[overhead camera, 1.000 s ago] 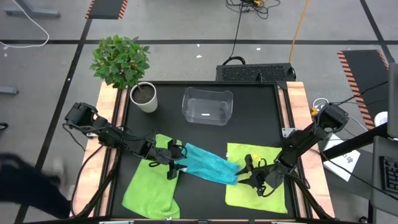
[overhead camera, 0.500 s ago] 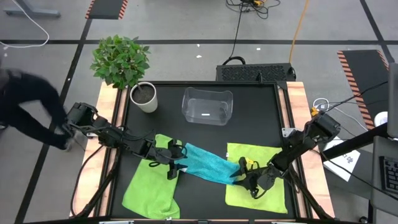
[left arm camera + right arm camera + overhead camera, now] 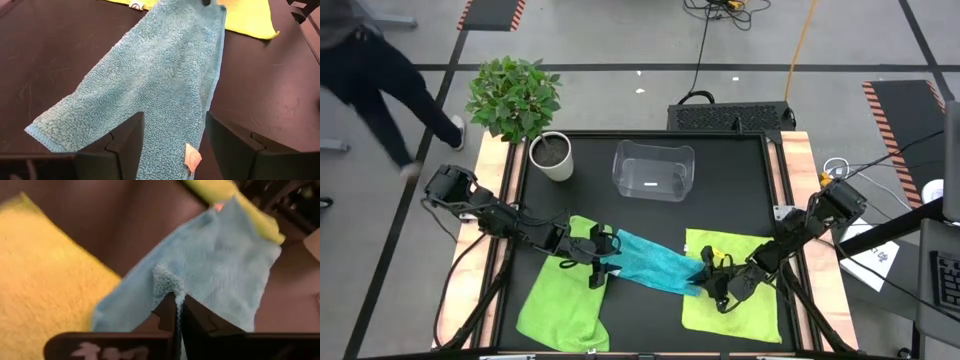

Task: Fold microfiber towels
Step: Fold the blue microfiber cloth

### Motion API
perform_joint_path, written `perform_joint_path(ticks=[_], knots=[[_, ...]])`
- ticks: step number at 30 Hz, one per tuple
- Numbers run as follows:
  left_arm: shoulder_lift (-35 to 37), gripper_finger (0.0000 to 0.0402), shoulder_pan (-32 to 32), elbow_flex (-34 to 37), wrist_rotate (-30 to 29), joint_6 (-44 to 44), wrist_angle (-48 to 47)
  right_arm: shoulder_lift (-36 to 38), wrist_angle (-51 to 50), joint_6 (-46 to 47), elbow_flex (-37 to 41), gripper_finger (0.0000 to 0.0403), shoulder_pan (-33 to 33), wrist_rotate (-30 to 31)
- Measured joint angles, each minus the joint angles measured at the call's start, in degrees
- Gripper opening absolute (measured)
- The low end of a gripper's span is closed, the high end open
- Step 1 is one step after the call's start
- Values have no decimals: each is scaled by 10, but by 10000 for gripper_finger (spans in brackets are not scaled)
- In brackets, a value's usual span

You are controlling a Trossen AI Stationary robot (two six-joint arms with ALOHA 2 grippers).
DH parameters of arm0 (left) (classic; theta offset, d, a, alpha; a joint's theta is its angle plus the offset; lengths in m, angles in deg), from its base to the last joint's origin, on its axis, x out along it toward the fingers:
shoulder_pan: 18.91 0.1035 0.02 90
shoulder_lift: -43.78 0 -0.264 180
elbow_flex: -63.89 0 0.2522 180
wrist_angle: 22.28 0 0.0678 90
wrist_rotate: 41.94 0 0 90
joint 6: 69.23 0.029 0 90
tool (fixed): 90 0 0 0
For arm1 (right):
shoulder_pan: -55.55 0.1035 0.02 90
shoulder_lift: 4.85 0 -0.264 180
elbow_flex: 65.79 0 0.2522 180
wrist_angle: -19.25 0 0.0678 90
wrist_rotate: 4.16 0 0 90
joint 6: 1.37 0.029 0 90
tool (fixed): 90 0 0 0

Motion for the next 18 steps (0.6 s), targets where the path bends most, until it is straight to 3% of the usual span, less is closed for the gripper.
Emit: perform_joint_path(ticks=[8,18], knots=[[0,214,0,0,15,-13,0,104,-79,24,0,1,20,22],[0,214,-1,0,16,-9,18,145,-80,34,0,1,58,74]])
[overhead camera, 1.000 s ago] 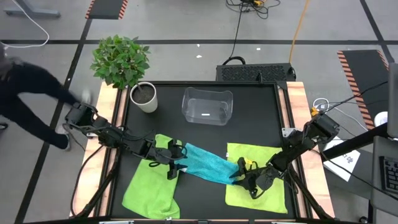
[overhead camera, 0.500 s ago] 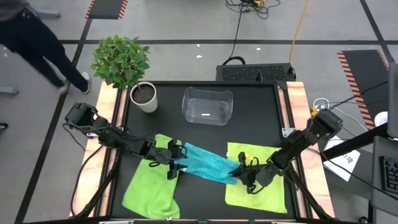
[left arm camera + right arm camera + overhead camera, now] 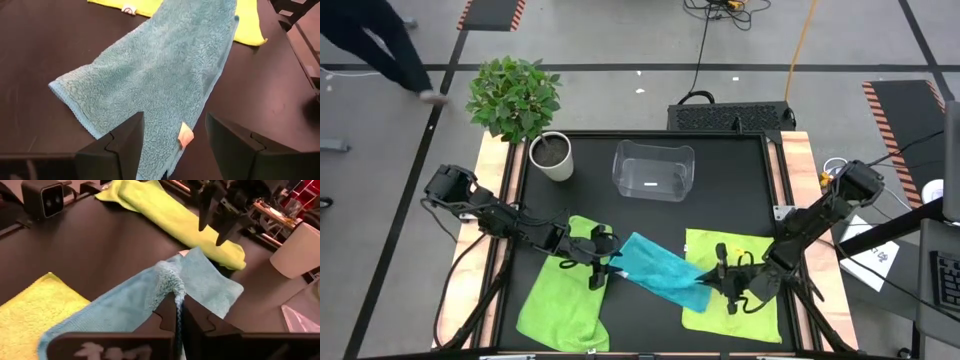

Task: Fold microfiber towels
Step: Fold the blue microfiber cloth

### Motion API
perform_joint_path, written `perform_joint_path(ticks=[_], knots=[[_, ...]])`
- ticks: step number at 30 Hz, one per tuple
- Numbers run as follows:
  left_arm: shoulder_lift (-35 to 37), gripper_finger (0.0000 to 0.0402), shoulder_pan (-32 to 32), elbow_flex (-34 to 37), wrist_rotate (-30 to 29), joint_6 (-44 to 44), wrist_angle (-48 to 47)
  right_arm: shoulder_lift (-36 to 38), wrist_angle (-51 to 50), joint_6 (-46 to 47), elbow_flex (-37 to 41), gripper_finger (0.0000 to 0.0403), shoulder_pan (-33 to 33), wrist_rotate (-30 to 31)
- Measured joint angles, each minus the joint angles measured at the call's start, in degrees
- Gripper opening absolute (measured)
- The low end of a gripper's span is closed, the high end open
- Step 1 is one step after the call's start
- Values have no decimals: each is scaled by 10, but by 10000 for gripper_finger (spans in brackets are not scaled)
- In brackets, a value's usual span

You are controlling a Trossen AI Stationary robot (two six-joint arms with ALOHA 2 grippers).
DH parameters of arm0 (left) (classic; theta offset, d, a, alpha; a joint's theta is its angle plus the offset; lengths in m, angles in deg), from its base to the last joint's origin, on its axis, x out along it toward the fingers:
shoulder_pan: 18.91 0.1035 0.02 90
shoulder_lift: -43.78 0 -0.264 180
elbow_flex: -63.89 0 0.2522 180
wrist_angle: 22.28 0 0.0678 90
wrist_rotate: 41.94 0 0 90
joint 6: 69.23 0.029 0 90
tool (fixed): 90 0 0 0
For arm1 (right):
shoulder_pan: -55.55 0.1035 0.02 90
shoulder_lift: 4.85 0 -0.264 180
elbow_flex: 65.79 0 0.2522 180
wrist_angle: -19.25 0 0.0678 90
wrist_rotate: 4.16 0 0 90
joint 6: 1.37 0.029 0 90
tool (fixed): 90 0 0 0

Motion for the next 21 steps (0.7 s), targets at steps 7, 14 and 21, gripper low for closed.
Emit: perform_joint_path(ticks=[7,14,21], knots=[[0,214,0,0,13,0,0,21,13,49,5,0,12,-10],[0,214,1,0,15,24,-1,21,74,116,36,0,36,-51],[0,214,1,0,14,34,0,21,69,222,103,5,31,-33]])
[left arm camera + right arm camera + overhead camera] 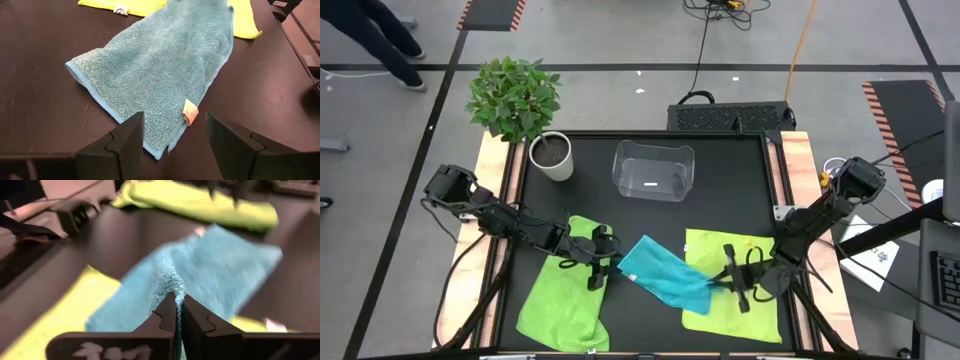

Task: Fold microfiber towels
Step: Fold the blue microfiber cloth

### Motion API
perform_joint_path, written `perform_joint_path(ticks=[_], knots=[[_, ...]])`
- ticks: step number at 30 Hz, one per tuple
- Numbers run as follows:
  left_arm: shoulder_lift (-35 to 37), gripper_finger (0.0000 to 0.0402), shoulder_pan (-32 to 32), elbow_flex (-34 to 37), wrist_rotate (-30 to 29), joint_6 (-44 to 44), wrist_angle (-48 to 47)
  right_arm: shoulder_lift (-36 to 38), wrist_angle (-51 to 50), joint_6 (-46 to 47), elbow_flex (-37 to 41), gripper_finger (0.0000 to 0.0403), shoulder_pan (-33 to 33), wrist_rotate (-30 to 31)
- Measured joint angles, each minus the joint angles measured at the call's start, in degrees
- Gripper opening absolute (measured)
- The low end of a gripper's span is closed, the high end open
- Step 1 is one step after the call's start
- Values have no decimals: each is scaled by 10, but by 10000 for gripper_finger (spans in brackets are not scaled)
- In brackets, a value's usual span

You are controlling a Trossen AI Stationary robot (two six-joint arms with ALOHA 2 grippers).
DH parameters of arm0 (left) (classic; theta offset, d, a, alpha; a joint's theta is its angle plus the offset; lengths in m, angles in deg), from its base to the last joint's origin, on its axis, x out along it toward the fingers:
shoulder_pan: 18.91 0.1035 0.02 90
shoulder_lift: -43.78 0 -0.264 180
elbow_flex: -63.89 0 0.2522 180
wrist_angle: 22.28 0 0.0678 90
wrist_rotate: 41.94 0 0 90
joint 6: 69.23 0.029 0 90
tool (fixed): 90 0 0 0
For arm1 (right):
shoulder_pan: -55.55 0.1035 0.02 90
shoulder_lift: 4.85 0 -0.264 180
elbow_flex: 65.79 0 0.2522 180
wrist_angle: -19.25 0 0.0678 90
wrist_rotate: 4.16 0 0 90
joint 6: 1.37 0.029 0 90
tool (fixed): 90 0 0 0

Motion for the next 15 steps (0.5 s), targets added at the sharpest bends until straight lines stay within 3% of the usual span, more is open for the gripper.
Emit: perform_joint_path(ticks=[9,15], knots=[[0,214,7,0,0,0,0,0,12,60,49,70,-5,17],[0,214,17,0,0,0,0,0,122,-27,49,126,-2,9]])
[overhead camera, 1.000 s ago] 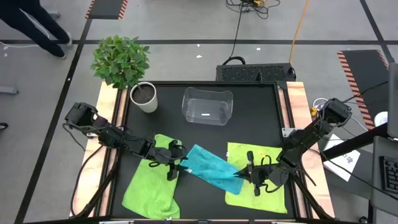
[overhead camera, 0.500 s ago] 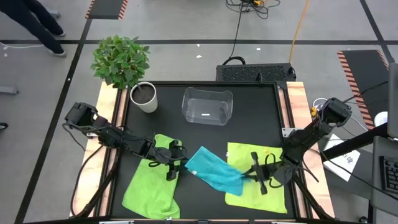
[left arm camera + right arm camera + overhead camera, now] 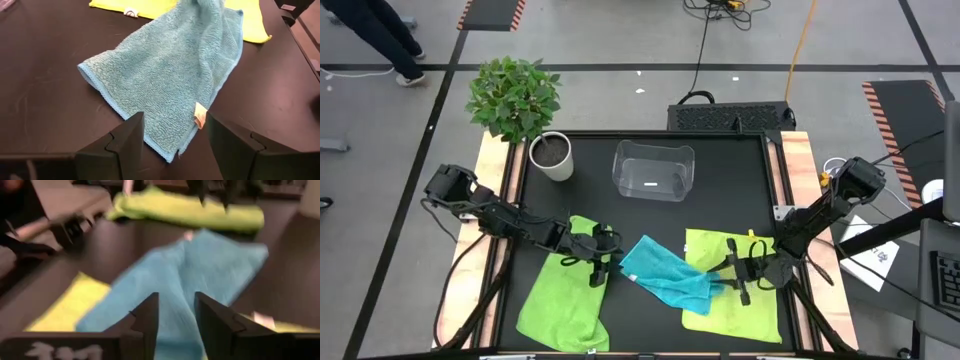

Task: Fold microfiber towels
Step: Fold the blue microfiber cloth

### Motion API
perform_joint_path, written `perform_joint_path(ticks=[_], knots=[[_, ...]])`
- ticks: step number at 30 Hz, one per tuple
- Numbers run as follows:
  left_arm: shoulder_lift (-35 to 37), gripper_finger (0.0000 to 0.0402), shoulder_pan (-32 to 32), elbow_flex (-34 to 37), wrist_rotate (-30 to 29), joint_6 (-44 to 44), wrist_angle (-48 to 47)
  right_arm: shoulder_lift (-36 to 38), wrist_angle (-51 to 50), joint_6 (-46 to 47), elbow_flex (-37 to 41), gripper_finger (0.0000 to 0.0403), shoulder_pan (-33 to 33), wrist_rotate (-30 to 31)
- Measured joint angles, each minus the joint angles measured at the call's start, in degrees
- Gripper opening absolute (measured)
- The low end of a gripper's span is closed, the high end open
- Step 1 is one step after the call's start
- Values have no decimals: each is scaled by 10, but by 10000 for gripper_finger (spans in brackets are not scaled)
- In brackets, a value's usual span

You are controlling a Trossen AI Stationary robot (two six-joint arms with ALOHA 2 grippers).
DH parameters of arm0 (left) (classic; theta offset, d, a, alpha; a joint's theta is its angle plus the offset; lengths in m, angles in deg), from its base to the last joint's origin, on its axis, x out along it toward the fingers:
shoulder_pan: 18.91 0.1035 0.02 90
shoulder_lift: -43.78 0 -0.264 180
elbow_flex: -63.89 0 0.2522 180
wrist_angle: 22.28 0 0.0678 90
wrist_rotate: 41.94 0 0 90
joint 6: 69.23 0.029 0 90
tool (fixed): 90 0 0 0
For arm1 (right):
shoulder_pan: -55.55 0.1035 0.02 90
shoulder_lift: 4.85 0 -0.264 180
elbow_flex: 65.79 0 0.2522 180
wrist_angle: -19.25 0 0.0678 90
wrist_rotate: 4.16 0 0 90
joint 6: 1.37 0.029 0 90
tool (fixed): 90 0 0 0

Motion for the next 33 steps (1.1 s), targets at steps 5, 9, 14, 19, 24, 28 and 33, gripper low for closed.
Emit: perform_joint_path(ticks=[5,9,14,19,24,28,33], knots=[[0,214,2,0,0,0,-1,0,2,-57,-23,167,5,-14],[0,214,2,0,0,6,-8,-7,-114,-58,-79,175,14,-41],[0,214,2,0,0,10,-9,-60,-223,-51,-137,166,25,-38],[0,214,2,0,0,11,-9,-129,-241,-59,-172,152,35,-21],[0,214,2,0,0,11,-4,-180,-250,-59,-190,135,46,27],[0,214,2,0,0,6,-1,-186,-258,-58,-190,113,48,72],[0,214,2,0,0,-4,-1,-163,-267,-59,-190,47,48,79]])
